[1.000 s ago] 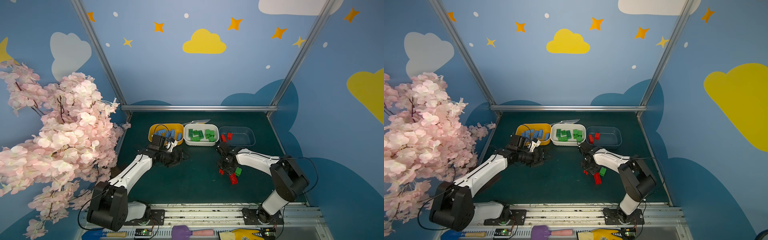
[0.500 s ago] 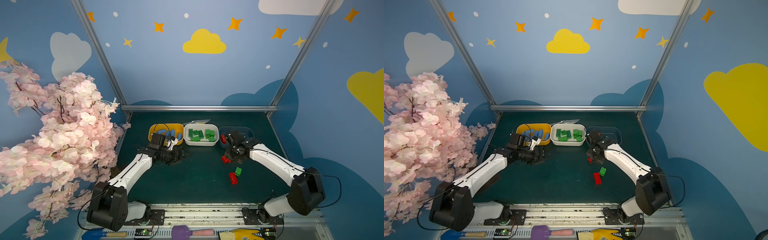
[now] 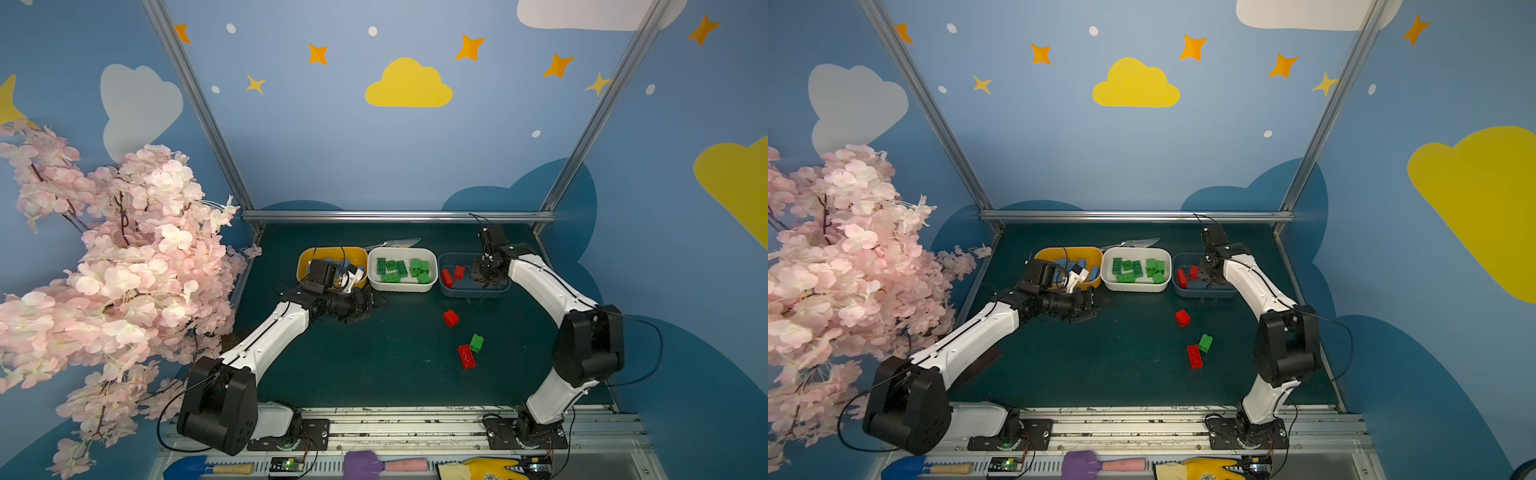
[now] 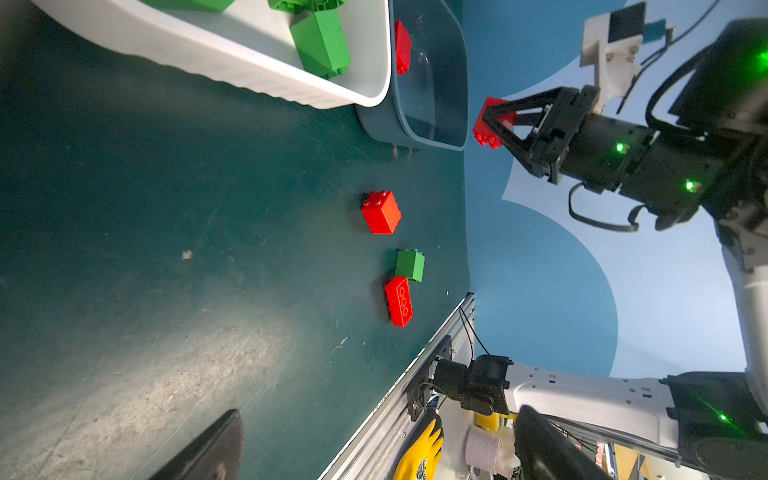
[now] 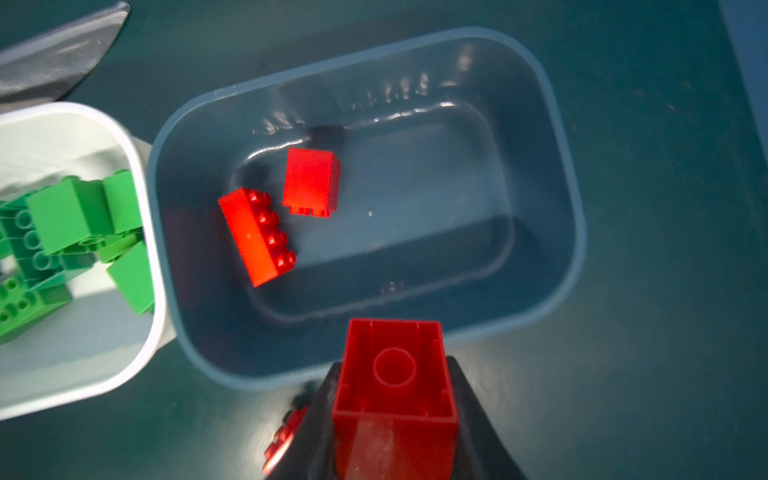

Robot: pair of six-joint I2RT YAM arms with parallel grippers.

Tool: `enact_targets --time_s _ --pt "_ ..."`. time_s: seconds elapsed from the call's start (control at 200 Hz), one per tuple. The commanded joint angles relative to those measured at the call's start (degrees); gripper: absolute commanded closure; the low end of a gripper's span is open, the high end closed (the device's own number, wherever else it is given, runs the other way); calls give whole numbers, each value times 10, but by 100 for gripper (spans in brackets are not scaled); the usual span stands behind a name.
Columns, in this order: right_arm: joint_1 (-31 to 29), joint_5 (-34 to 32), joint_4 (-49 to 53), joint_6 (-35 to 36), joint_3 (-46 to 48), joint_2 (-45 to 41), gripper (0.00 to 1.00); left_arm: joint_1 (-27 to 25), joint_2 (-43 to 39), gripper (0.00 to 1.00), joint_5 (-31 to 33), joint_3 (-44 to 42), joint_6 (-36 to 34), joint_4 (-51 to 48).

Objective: Sort the legos into containers by color
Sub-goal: 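Carry the red brick into the grey-blue bin and open the right gripper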

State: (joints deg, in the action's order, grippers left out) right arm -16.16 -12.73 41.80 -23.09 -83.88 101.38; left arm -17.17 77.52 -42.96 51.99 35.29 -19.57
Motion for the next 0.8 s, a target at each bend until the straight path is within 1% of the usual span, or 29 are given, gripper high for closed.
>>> enact_targets --time_s 0.0,0.06,0.115,0.15,0.215,0.29,0.481,0.541,0.606,0.651,0.796 --pt "11 51 25 39 -68 59 84 -1 4 0 -5 15 -1 2" --pt "15 75 73 26 -126 107 83 -1 6 0 -4 15 -2 1" --pt "14 97 120 29 -183 152 82 -1 6 0 -2 15 -2 1" --pt "13 102 131 32 -203 173 81 -1 6 0 0 14 -3 1" --pt "11 104 121 33 -208 191 81 -2 6 0 3 14 -5 -2" --pt "10 112 135 29 -220 209 79 -2 4 0 7 13 -10 -10" --pt "-2 108 133 31 -200 209 78 -2 -2 0 10 -2 -11 -7" --pt "-2 109 131 29 -195 213 76 -1 1 0 9 -4 -11 -7" --pt "-3 114 122 30 -187 213 71 -1 3 0 9 -2 -14 -9" --pt "-4 116 122 31 -187 214 65 -1 4 0 9 0 -17 -12" --pt "-8 122 128 37 -192 207 54 -1 1 0 11 1 -21 -17"
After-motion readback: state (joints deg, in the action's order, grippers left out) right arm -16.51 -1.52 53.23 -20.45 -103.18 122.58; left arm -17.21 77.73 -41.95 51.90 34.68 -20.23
